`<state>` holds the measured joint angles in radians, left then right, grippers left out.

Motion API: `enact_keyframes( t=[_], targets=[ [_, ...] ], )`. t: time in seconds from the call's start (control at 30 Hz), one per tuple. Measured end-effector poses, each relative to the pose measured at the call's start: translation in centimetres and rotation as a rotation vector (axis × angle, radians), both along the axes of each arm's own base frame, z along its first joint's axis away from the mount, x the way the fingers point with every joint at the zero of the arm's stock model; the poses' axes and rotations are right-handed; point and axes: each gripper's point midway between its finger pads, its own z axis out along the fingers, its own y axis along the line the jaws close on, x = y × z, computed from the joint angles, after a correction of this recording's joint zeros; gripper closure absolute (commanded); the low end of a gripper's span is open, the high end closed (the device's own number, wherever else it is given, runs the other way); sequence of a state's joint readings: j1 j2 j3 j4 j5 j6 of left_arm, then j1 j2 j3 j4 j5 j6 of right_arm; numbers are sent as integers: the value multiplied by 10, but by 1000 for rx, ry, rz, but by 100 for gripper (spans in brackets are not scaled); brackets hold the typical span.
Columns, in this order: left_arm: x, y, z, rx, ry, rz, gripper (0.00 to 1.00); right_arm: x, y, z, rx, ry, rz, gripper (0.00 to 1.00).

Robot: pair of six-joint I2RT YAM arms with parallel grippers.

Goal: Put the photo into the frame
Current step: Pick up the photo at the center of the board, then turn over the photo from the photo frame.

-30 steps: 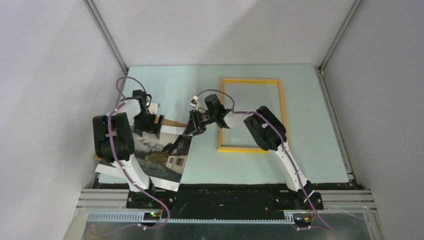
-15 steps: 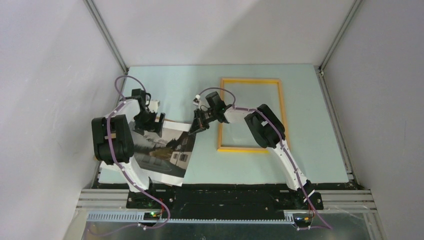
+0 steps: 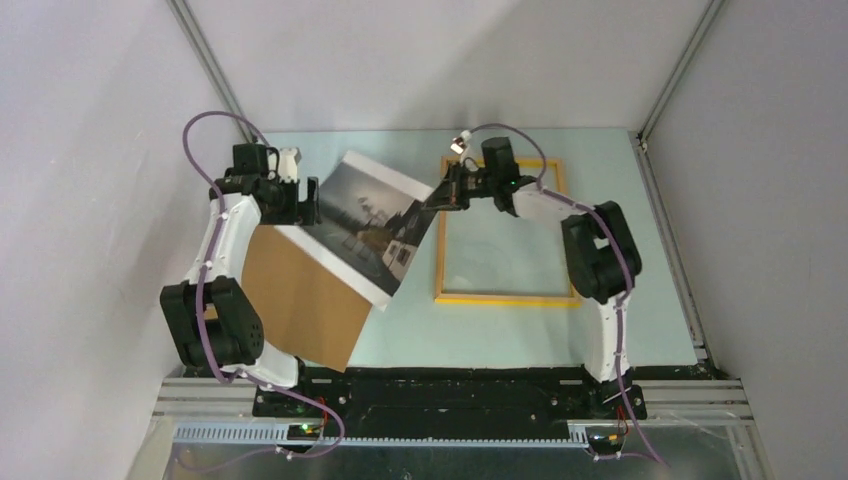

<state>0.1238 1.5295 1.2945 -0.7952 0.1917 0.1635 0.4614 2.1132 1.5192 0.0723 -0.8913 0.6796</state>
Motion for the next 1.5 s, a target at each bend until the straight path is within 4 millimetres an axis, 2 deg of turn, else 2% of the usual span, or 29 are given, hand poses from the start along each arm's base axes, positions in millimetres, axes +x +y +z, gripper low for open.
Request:
enact_keyframes(
  t=[0.1,0.23,0.37,0.53,0.7,0.77,0.97,1.07,1.23,1.37,1.5],
  targets=[
    [8,-12,22,-77,-55,16,0,10,-27,32,22,-52,-83,100],
    [16,-30,26,-187,-48,16,0,17,-59,54,28,-87,-173,100],
    [27,-44,14,-287,6,8,0,26,-84,65,16,-121,-237,100],
    [38,-66,-11,-411,107,9,0,28,-115,66,-1,-128,-299,100],
    [43,-101,-35,-529,201,-12,0,28,-142,65,8,-96,-372,100],
    [44,-116,-37,-564,213,-29,0,32,-149,68,20,-89,-397,100],
    [54,-181,-28,-734,233,-88,0,43,-161,96,104,-82,-465,100],
    [58,-208,-34,-810,278,-78,0,47,-164,105,141,-68,-488,100],
    [57,-245,-45,-927,343,-18,0,52,-170,117,195,-41,-514,100],
    [58,-268,-39,-1004,359,12,0,53,-173,122,224,-23,-525,100],
    [63,-282,-31,-1057,335,15,0,55,-176,121,251,2,-532,100]
  ],
)
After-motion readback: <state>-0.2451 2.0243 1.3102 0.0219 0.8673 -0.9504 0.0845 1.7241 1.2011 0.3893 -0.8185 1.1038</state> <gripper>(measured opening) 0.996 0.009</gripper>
